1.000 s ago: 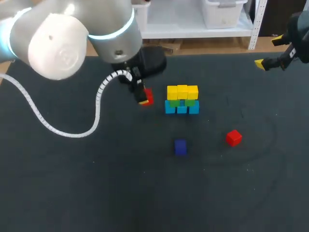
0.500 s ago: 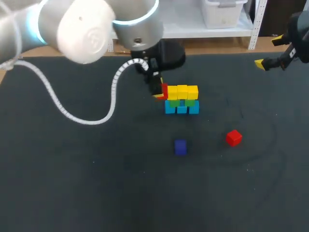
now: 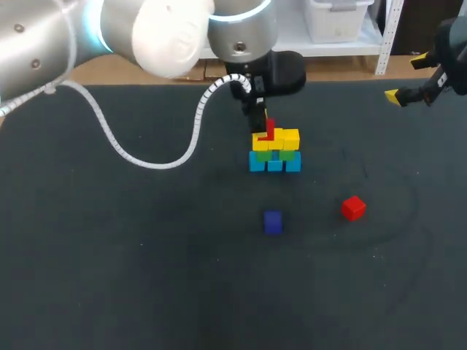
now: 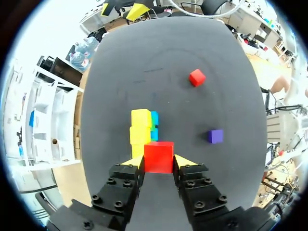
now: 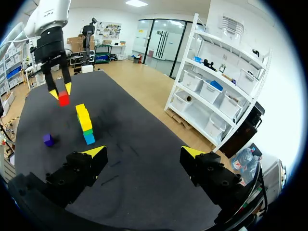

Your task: Place the blue cubes, place green cubes on the blue cubes, place the yellow cubes on the green cubes, then place the red cubes on the yellow cubes, and place purple cube on the red cubes.

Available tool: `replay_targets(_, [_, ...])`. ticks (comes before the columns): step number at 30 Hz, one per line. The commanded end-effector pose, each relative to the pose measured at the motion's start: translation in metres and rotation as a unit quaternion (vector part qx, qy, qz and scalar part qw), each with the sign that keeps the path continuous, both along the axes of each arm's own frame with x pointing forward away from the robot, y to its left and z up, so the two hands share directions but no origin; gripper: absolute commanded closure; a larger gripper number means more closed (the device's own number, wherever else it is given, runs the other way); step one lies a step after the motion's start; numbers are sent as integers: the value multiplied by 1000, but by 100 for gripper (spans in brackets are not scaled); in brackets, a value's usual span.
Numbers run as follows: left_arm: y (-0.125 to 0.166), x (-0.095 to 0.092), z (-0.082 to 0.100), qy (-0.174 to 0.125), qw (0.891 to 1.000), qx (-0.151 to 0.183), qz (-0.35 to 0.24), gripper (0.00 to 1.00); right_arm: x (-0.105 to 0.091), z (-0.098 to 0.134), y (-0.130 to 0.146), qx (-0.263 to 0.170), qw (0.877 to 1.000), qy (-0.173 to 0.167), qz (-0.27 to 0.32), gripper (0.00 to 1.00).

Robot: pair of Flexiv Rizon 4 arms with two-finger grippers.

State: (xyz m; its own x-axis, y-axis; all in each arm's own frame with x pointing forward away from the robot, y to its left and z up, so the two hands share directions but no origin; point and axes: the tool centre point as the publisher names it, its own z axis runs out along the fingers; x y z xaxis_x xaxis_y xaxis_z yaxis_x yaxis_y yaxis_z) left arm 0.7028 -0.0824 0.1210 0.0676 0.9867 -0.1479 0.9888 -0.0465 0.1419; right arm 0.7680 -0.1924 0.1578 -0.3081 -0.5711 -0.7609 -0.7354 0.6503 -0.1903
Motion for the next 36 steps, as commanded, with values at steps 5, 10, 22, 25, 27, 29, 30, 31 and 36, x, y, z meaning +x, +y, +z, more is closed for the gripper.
replay_targets(5, [-6,14,-12,2,1000,-3,6,100,-1,0,0,-1,1000,0,-1,0])
replay_targets(10, [-5,16,-18,6,1000,2,7,100,-1,0,0,-1,1000,0,-1,0])
replay_targets(22, [-6,33,-22,12,1000,12,11,100,-1,0,0,-1,1000,0,-1,0])
replay_targets(25, [-8,37,-22,11,1000,12,11,100,-1,0,0,-1,1000,0,-1,0])
replay_targets(27, [-8,39,-23,7,1000,18,8,100,-1,0,0,-1,1000,0,-1,0])
replay_targets(29, [-9,40,-24,10,1000,18,9,100,-1,0,0,-1,1000,0,-1,0])
replay_targets(30, [-9,41,-24,11,1000,19,8,100,-1,0,0,-1,1000,0,-1,0])
replay_targets(31, [-10,41,-25,11,1000,19,8,100,-1,0,0,-1,1000,0,-1,0])
replay_targets(36, [-11,45,-27,13,1000,21,9,100,-1,0,0,-1,1000,0,-1,0])
